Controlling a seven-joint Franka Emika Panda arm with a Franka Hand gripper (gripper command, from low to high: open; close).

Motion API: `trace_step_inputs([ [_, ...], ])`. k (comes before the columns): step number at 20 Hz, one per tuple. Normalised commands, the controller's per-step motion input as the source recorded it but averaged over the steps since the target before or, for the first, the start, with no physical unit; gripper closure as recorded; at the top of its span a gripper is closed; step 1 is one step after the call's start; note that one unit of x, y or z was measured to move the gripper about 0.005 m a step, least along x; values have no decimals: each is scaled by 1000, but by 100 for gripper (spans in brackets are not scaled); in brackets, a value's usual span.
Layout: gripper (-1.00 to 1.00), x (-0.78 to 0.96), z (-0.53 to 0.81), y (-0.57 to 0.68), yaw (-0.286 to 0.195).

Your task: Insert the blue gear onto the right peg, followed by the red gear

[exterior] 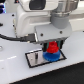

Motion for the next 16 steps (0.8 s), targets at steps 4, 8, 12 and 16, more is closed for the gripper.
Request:
trace_step_inputs([
  [4,100,136,482,18,0],
  [8,100,230,154,0,0],
  [12,100,260,-102,0,0],
  [16,100,309,-148,126,0],
])
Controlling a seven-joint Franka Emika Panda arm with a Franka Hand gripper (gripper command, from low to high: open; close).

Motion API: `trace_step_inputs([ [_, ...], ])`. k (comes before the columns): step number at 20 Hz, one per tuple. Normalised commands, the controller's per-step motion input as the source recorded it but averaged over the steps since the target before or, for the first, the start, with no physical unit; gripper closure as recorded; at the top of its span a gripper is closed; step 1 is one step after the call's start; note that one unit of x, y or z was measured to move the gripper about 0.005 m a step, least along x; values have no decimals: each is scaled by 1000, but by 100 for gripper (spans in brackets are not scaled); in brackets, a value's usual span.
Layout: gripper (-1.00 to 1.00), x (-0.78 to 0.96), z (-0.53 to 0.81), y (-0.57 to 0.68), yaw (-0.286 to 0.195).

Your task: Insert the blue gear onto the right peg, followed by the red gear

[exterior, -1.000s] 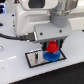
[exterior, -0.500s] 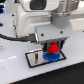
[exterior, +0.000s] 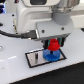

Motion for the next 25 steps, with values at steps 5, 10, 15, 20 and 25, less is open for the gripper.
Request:
trace_step_inputs([
  [5,100,257,-305,68,0],
  [10,100,117,-282,4,0],
  [15,-100,63,297,69,0],
  [20,-100,46,507,10,0],
  [25,-100,0,0,0,0],
])
